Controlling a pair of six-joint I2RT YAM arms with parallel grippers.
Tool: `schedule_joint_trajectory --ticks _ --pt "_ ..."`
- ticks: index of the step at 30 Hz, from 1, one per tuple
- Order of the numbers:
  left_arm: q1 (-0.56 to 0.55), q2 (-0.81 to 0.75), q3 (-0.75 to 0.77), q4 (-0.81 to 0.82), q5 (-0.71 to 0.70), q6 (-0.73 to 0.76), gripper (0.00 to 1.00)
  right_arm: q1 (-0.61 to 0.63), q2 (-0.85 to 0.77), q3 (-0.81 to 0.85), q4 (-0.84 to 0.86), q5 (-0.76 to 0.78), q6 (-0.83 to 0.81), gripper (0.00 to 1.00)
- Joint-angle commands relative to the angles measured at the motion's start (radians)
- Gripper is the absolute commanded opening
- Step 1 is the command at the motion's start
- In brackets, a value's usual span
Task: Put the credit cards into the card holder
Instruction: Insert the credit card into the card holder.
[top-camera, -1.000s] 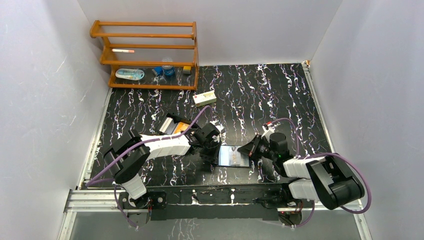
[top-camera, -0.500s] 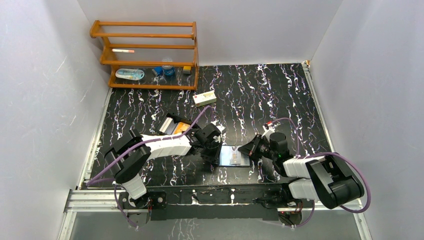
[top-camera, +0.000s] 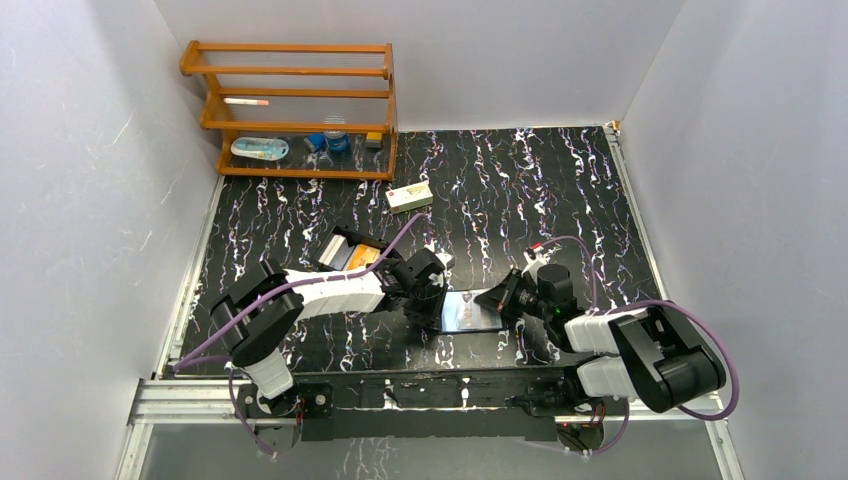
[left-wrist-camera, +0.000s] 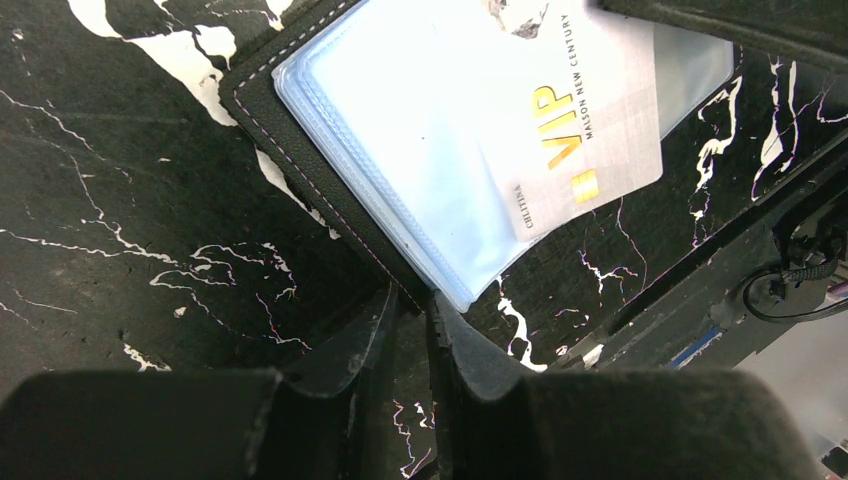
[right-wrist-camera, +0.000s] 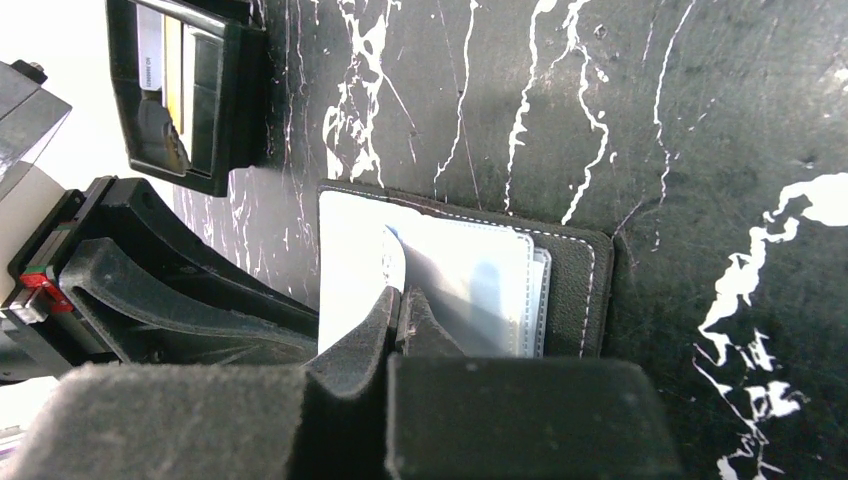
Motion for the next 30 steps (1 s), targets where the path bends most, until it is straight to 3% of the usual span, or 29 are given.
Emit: schedule_joint_trajectory --ticks 1,10,13,16,21,24,30 --pt "-0.018 0.044 -0.005 -0.035 -0.025 0.012 0.17 0.010 0.038 0.045 -0.056 -0.024 -0.065 0.00" --pt "-0.019 0.058 -0.010 -0.037 -0.028 0.012 0.17 0.011 0.105 0.123 -0.129 -0.088 -0.116 0.04" --pt "-0.020 0.053 0.002 -0.040 -0.017 0.006 0.17 0.015 0.123 0.139 -0.158 -0.091 -0.077 0.17" --pt "-0.021 0.040 0.014 -0.056 -0.016 -0.013 0.18 0.015 0.064 0.203 -0.398 -0.006 -0.108 0.33" --pt "-0.021 0.000 -0.006 -0.027 -0.018 -0.051 0.22 0.015 -0.104 0.265 -0.590 0.060 -0.137 0.42" --pt "-0.020 -0.019 -0.010 -0.012 -0.049 -0.076 0.22 0.015 -0.133 0.315 -0.679 0.081 -0.150 0.43" --pt "-0.017 -0.023 -0.007 -0.017 -0.120 -0.092 0.20 0.020 -0.121 0.329 -0.681 0.066 -0.132 0.43"
